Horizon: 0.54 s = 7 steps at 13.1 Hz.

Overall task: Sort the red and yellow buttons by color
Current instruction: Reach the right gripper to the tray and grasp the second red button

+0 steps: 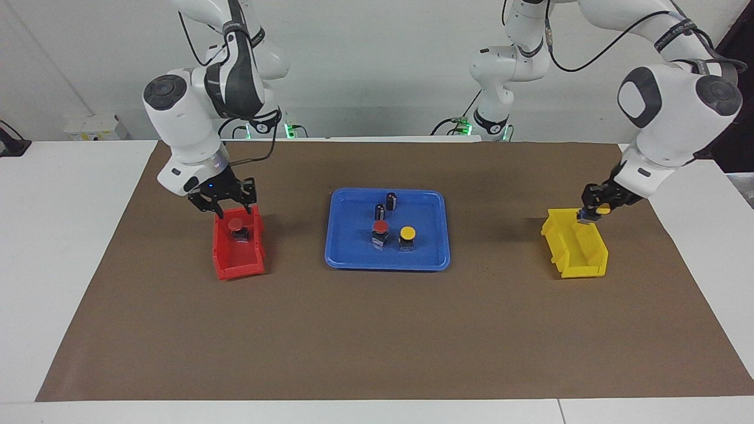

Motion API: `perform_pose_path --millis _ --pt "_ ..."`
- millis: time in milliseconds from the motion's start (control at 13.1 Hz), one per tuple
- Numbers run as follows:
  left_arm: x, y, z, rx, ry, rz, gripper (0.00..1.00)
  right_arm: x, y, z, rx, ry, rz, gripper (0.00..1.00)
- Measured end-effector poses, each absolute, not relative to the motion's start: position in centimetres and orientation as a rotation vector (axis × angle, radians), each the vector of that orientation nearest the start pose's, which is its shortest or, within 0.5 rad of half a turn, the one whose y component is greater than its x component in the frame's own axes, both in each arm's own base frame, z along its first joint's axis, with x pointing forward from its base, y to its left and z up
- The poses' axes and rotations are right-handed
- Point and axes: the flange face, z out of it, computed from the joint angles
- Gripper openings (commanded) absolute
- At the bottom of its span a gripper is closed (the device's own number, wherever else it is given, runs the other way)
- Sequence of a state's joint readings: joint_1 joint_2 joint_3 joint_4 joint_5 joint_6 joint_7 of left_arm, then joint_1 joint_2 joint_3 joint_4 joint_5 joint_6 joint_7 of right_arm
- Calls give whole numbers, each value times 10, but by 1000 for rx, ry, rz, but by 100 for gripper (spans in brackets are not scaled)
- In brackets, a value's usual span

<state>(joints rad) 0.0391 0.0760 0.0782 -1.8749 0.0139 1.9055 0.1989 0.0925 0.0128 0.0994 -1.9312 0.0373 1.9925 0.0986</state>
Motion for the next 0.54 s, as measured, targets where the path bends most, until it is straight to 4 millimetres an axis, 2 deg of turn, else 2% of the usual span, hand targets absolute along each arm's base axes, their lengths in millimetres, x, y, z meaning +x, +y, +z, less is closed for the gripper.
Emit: perform_pose_path --millis 76,153,306,382,459,535 --pt "564 75 448 -3127 148 69 1 558 159 488 -3081 -39 -112 80" --pt "559 73 436 -3127 158 61 1 555 200 487 -3063 9 -141 80" --pt "554 67 418 -3126 174 43 1 549 277 469 -3056 66 -164 80" --pt "552 65 411 -3125 179 36 1 546 309 452 -3088 56 -173 80" --pt "551 63 407 -3125 185 38 1 543 332 433 -3113 48 -176 80" --pt "549 61 402 -3125 190 35 1 543 347 416 -3122 58 -180 80"
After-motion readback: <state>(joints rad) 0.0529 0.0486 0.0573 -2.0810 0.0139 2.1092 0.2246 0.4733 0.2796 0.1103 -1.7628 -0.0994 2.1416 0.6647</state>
